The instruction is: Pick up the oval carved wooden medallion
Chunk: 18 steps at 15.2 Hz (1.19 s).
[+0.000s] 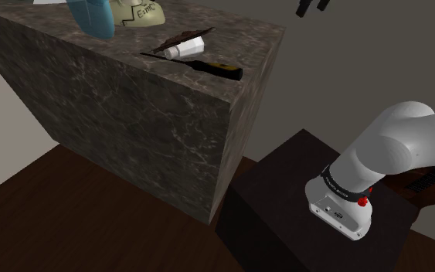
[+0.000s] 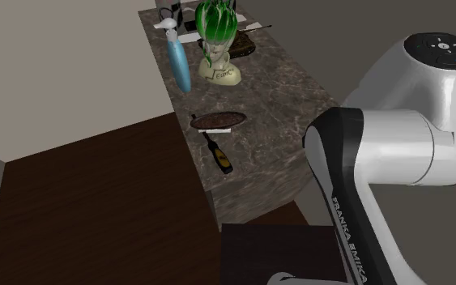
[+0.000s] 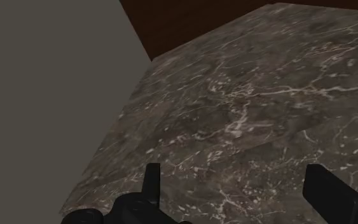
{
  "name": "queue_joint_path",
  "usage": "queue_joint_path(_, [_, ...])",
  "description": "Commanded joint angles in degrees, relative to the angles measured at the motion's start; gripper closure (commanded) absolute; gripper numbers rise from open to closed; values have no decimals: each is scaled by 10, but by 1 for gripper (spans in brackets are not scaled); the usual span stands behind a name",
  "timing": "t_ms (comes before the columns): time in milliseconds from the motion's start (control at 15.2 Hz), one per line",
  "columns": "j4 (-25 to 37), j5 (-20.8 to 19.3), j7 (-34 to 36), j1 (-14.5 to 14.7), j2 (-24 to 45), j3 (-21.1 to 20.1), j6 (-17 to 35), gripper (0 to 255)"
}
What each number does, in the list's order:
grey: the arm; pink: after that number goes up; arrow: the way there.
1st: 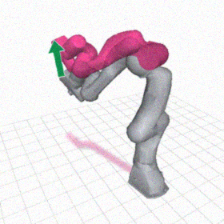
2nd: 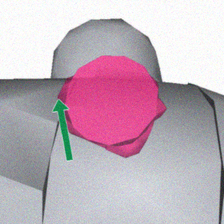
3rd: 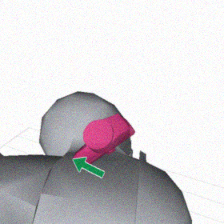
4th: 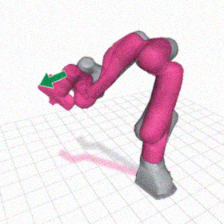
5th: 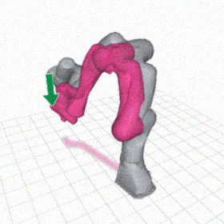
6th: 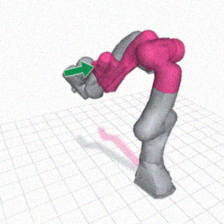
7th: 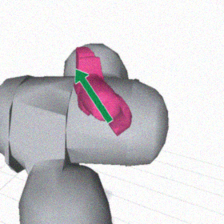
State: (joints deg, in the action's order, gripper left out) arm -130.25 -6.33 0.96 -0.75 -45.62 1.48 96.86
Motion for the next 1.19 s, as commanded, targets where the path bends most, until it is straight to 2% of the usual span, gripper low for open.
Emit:
queue_joint_path(0, [0, 0, 0, 0, 0, 0, 0, 0])
queue_joint_path(264, [-47, 94, 114, -2, -19, -14, 41, 0])
queue_joint_path(528, [-88, 190, 223, 0, -31, -36, 103, 0])
queue_joint_path(1122, [-135, 407, 443, 15, -5, -112, 311, 0])
